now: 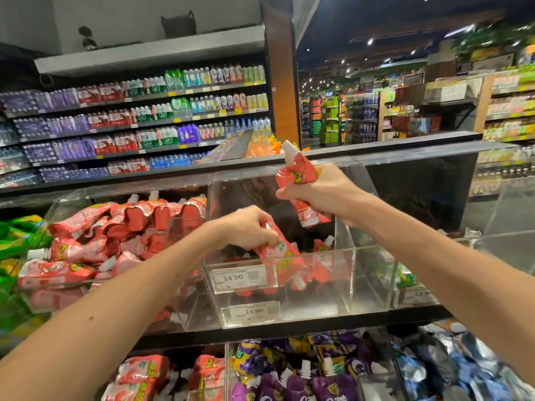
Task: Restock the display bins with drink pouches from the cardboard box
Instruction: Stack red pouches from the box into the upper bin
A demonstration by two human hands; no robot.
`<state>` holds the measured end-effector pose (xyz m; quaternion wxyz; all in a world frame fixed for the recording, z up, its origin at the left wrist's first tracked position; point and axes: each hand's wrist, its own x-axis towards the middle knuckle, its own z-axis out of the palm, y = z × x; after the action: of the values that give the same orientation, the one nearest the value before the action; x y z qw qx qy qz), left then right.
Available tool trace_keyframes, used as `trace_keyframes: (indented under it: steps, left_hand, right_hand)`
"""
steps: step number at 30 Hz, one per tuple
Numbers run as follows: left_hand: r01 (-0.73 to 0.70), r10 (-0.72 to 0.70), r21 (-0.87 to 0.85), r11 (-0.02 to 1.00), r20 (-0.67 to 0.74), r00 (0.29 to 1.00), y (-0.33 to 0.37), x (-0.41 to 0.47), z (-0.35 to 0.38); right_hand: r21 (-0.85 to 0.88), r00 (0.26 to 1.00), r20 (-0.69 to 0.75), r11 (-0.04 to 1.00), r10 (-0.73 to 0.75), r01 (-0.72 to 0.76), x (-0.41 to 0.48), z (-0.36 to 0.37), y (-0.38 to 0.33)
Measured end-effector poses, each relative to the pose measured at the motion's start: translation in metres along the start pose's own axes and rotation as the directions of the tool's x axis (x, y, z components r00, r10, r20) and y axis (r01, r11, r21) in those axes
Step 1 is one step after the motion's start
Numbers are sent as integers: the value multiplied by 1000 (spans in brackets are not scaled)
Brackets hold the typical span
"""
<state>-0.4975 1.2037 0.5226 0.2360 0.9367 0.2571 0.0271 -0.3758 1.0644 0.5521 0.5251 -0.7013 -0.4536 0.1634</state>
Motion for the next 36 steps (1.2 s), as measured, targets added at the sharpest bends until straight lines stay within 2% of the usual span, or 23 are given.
trace_keyframes:
  steps: [4,6,8,10,14,18,20,21,22,23,24,25,26,27,28,29,31,33,36]
  left_hand:
    - [73,-178,363,929,265,948,-3,18,16]
    - [76,-273,523,849,309,911,-7,21,18]
    - [32,-302,629,777,327,895,-11,22,19]
    - [15,-317,672,740,329,889,-17,24,21]
    - [73,-361,693,717,280,889,-16,18,24]
    - [26,-322,691,722,303,897,-13,13,22]
    - [-16,-269,607,794,376,887,-15,17,16]
    - [-5,-210,493,870,381,900,-15,18,11]
    - [41,-146,294,955,348,926,-15,17,6]
    - [85,-90,29,996,286,954,-13,16,0]
    - [109,-51,-254,961,222,974,-11,14,-7]
    - [118,-18,-502,856,200,980,-10,10,-13]
    - [126,20,-661,740,208,978,-8,7,-18]
    - [141,48,-748,648,225,973,-8,4,-20]
    - [150,66,-784,603,236,970,-8,0,-21]
    - [147,59,-781,608,229,972,-7,-2,-19]
    - [91,42,-728,680,162,986,-11,-3,-13]
    - [38,30,-711,702,83,996,-16,-1,-8]
    - [12,18,-559,829,49,999,-21,-1,-13]
  right_hand:
    - [-5,998,49,999,44,-44,0,12,11]
    - [20,995,77,997,68,-70,-1,16,14]
    - [44,991,105,995,83,-88,-3,19,17]
    - [69,987,128,992,99,-108,-4,21,18]
    - [124,968,170,971,183,-205,-5,21,20]
    - [209,953,219,944,210,-256,-8,18,21]
    - [264,949,222,923,224,-280,-8,18,21]
    - [292,947,222,911,233,-292,-8,18,21]
    - [323,945,224,897,238,-302,-6,18,21]
    - [354,943,228,881,244,-314,-5,19,21]
    - [378,939,235,867,250,-326,-3,20,21]
    - [400,935,242,851,261,-341,-3,20,20]
    - [425,931,246,833,271,-354,-2,21,20]
    - [454,926,251,811,281,-369,-2,22,18]
    - [485,922,259,786,289,-383,-2,21,16]
    - [514,916,276,760,292,-397,-3,21,14]
    - [543,903,325,726,281,-421,-5,20,10]
    - [547,895,360,718,263,-431,-6,18,8]
    - [439,934,260,832,245,-340,1,16,12]
